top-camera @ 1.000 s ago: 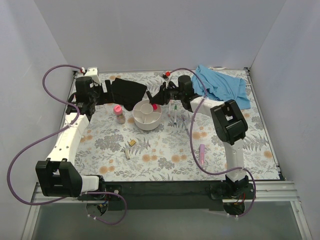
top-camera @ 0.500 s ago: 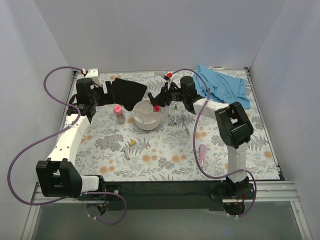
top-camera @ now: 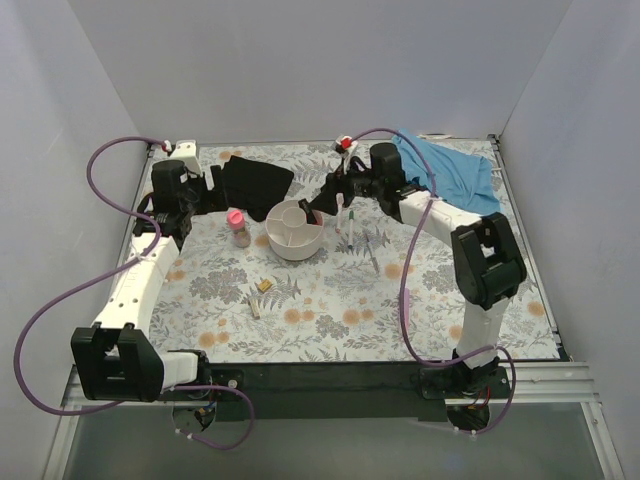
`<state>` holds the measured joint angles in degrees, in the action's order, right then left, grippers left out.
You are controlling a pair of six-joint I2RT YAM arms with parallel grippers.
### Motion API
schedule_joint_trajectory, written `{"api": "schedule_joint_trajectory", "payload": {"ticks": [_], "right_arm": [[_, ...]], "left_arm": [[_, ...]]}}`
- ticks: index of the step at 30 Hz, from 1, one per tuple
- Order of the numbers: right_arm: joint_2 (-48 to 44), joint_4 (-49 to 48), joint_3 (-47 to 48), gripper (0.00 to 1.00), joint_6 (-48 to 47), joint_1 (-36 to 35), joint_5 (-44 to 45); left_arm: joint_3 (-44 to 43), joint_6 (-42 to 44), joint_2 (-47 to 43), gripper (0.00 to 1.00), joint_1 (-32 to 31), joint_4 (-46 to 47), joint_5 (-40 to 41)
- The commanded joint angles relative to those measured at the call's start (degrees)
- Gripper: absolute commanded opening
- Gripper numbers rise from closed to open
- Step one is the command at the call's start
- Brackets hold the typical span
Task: Sort the stationery into containers
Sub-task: Pick up the pen from the corner of the board.
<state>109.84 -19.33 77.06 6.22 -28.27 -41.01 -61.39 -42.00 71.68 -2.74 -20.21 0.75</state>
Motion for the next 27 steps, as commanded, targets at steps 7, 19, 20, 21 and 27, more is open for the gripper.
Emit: {"api": "schedule_joint_trajectory", "payload": {"ticks": [7, 19, 20, 21, 27], "right_arm": [[-25.19, 57.98, -8.57, 0.74, 6.34, 15.08, 17.52], [-31.89, 64.67, -25.10, 0.58, 8.71, 8.76, 28.70], [-31.62, 65.12, -27.11, 0.56, 9.68, 8.85, 30.01], [-31.36, 65.21, -28.09, 0.56, 10.91, 8.76, 29.77], [-28.11, 62.75, -31.44, 0.53, 12.50, 8.76, 27.92]], "left_arm": [[0.73, 4.29, -2.51, 0.85, -0.16, 7.10, 3.38], [0.04, 4.03, 5.39, 0.84, -0.16, 9.57, 0.65], [-0.40, 3.68, 6.97, 0.84, -0.16, 9.66, 1.26], [-0.84, 3.50, 7.59, 0.84, -0.16, 9.92, 1.44], [-1.19, 3.68, 9.36, 0.84, -0.16, 12.47, 0.21]]}}
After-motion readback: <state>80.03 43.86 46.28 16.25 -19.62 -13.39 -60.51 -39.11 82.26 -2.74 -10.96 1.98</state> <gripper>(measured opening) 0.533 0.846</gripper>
